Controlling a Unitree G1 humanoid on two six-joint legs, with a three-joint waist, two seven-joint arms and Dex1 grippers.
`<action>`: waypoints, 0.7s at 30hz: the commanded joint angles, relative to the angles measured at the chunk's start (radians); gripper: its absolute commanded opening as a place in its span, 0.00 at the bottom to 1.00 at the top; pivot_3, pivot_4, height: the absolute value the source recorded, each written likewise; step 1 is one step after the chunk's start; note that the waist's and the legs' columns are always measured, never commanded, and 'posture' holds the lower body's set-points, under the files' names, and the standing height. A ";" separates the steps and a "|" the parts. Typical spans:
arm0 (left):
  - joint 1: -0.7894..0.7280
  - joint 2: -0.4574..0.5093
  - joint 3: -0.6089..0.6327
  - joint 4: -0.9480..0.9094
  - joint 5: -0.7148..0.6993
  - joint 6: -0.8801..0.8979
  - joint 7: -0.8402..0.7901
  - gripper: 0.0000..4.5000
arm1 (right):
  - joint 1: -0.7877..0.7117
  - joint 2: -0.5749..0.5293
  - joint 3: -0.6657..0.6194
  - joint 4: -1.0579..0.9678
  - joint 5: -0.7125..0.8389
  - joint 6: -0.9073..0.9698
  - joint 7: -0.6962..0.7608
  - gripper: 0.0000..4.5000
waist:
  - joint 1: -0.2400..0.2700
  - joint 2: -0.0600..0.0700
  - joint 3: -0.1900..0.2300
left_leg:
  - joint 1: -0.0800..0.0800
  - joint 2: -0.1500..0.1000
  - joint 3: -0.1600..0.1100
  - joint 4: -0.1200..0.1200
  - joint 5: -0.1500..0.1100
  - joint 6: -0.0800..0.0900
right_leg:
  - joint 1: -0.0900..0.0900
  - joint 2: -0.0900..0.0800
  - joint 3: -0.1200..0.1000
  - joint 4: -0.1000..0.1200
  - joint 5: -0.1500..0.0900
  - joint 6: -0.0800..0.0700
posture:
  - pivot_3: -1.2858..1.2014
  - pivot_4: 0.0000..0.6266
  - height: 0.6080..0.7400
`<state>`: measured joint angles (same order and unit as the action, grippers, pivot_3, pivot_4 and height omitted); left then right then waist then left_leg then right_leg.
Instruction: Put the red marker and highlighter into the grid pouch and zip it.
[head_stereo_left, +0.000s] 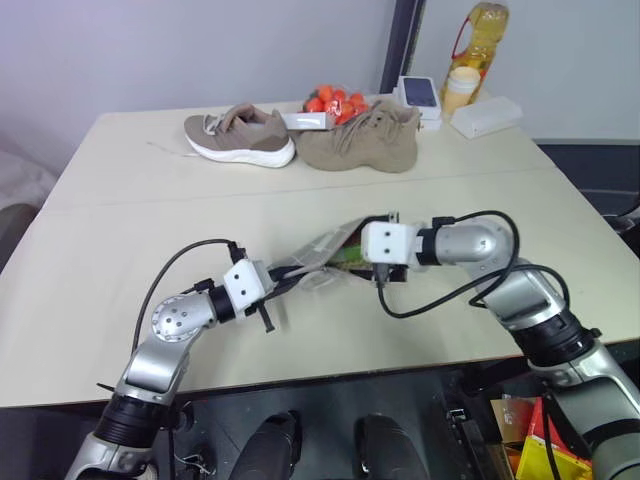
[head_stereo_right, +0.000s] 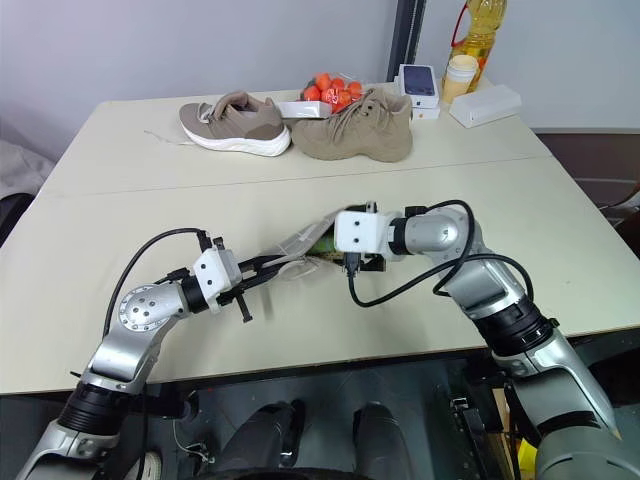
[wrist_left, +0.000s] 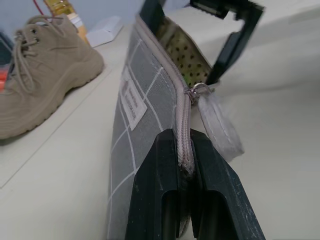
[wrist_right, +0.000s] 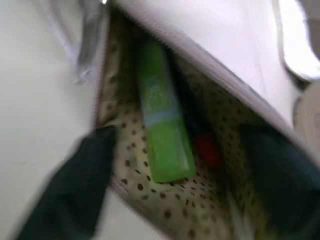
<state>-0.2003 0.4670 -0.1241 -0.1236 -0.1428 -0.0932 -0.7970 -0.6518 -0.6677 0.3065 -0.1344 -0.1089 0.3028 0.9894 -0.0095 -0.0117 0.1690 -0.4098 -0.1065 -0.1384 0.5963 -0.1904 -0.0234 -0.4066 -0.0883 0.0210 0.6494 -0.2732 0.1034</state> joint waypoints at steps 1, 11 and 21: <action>-0.026 -0.039 0.049 -0.016 -0.027 0.025 0.073 0.00 | 0.008 0.001 -0.156 -0.093 0.133 0.091 -0.003 0.97 | 0.001 0.000 0.000 | 0.000 0.000 0.000 0.000 0.000 0.000 | 0.000 0.000 0.000 0.000 0.000 0.000 | 0.52 0.24 1.00; -0.181 -0.274 0.092 0.079 -0.127 0.172 0.248 0.00 | 0.117 0.129 -0.314 -0.211 0.449 0.406 -0.119 0.97 | 0.015 -0.002 0.001 | 0.000 0.000 0.000 0.001 0.000 0.000 | 0.001 0.001 -0.001 0.000 0.000 0.000 | 0.52 0.24 1.00; -0.227 -0.325 0.082 0.116 -0.124 0.176 0.262 0.00 | 0.092 0.366 -0.250 -0.099 0.408 0.382 -0.373 0.97 | 0.016 -0.002 0.001 | 0.000 -0.001 0.000 0.001 0.000 0.000 | 0.000 0.001 0.000 0.001 0.000 0.000 | 0.52 0.24 1.00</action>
<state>-0.4067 0.1489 -0.0477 0.0087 -0.2535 0.0987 -0.5384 -0.5243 -0.3212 0.0532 -0.2246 0.2976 0.7117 0.6392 0.0067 -0.0133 0.1698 -0.4099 -0.1072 -0.1386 0.5972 -0.1903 -0.0233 -0.4067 -0.0869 0.0208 0.6501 -0.2729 0.1037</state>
